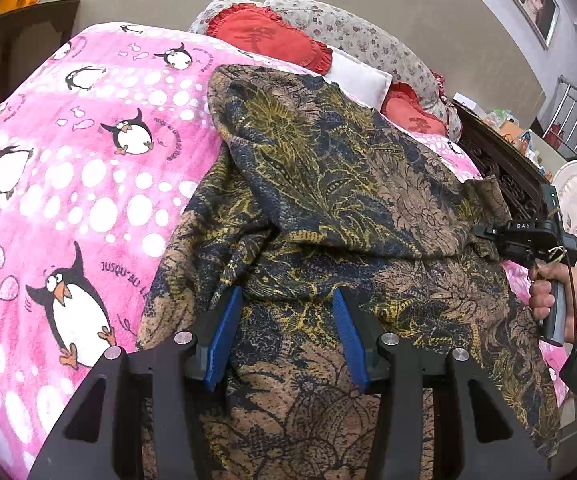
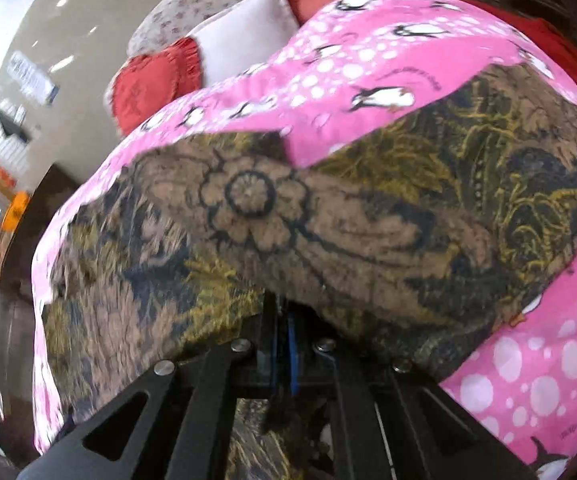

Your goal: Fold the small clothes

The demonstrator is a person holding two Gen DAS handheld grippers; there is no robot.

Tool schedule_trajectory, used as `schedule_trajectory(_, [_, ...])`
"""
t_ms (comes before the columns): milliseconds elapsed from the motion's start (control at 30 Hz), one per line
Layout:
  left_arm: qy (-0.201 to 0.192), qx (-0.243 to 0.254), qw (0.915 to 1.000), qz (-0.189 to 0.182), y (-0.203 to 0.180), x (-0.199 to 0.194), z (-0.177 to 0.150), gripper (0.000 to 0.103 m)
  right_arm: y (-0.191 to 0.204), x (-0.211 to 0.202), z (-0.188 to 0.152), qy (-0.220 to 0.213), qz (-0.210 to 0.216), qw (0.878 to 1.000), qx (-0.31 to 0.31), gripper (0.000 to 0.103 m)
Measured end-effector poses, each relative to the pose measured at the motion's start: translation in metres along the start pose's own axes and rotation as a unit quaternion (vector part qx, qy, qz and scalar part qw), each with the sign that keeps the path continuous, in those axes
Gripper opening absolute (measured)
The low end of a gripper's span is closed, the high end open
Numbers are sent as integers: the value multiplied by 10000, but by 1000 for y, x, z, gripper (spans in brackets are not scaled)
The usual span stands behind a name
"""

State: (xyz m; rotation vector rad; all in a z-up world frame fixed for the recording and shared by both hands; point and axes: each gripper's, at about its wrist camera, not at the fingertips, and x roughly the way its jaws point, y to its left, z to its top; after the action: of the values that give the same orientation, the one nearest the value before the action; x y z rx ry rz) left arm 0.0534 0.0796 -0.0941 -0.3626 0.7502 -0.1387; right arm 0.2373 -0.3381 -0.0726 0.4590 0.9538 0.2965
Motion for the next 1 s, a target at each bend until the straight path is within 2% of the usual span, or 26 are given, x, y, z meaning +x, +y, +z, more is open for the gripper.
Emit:
schedule_trajectory(67, [82,68,9998,143,-5,-3,3,27,1,3,-2,86,140,9999,-31,4])
schedule_trajectory(167, [-336,192,9986,360,-16,-28,14,27,3,5,-1,124,148,9998,-110,4])
schedule_trajectory(233, [-633,270,9969,382,-24,-42,30,28,9,-6,1,91,-9,9995,-291,10])
schedule_trajectory(300, [-699,363,9963,338,-32,-39,47,34,22,-30,-3,-173,-212,9975,-656,23])
schedule_trajectory(333, [-691,378,9963,355,-35,-33,55,36,32,-42,-6,-342,-263,9954,-852,24])
schedule_trajectory(400, [-431,421,9975,364,-42,-7,71,37,47,-53,-15,-483,-105,9920,-1164,27])
schedule_trajectory(467, [68,348,9991,225,-39,29,78,37,63,-41,-24,-232,105,9890,-1457,27])
schedule_trajectory(500, [311,345,9980,418,-34,46,77,36,68,-32,-28,-114,40,9865,-1632,27])
schedule_trajectory(533, [563,351,9952,718,-26,60,74,30,71,-22,-30,-47,-118,9844,-1755,27])
schedule_trajectory(567, [553,442,9932,930,-18,67,69,25,70,-8,-33,44,-407,9820,-1843,29])
schedule_trajectory(600, [428,526,9932,942,-18,62,69,25,65,5,-35,203,-606,9811,-1826,31])
schedule_trajectory(667, [474,502,9928,982,-18,56,71,21,60,6,-35,148,-460,9838,-1727,32])
schedule_trajectory(733, [283,454,9936,993,-21,49,81,21,67,3,-27,358,-544,9824,-1748,33])
schedule_trajectory(833, [73,477,9937,1013,-27,54,109,21,82,-5,-7,-109,-464,9835,-1746,37])
schedule_trajectory(900, [188,553,9924,1086,-27,75,125,22,90,1,5,-370,-444,9837,-1702,52])
schedule_trajectory(933, [295,599,9908,1176,-24,87,128,22,92,9,8,-359,-486,9838,-1687,56])
schedule_trajectory(967, [535,615,9881,1308,-15,103,124,22,90,25,8,-193,-625,9833,-1699,60])
schedule_trajectory(1000, [683,540,9879,1282,-7,115,119,22,90,40,6,-30,-827,9804,-1789,63])
